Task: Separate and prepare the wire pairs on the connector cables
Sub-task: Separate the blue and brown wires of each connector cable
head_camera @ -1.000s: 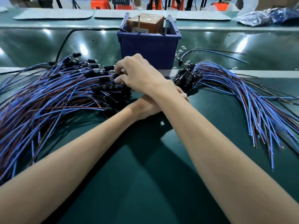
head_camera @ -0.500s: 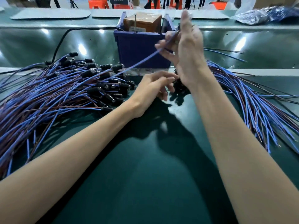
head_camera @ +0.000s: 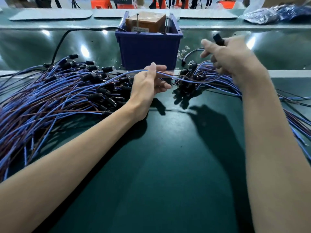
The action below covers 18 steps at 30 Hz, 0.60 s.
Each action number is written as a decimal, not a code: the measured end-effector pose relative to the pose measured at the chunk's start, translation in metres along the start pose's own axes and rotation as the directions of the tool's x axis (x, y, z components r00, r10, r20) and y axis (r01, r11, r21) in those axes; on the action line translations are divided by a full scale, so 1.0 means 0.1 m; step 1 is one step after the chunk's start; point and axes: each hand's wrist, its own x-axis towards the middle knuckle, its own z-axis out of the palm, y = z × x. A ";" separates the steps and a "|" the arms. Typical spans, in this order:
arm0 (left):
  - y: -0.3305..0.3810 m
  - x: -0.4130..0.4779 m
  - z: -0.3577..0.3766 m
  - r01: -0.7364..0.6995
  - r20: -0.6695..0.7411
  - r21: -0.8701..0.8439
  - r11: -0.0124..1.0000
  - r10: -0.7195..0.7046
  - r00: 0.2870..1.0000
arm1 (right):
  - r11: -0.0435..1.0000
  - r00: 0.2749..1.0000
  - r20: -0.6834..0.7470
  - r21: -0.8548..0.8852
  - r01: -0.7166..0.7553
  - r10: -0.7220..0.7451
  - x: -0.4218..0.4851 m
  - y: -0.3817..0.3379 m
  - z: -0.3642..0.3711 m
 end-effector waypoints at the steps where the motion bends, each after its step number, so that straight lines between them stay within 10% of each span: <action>1: -0.01 -0.01 0.00 -0.009 0.032 0.034 0.999 0.008 0.999 | 1.000 0.998 0.060 -0.025 0.008 -0.007 -0.01 -0.01 0.01; 7: -0.03 -0.10 0.05 -0.170 0.348 0.287 0.943 0.063 0.935 | 0.988 0.896 0.441 -0.106 0.112 -0.054 -0.10 -0.19 0.31; 18: -0.04 -0.02 0.00 -0.123 0.133 0.128 0.984 0.106 0.985 | 0.994 0.970 0.237 0.096 0.042 -0.064 -0.06 -0.20 0.46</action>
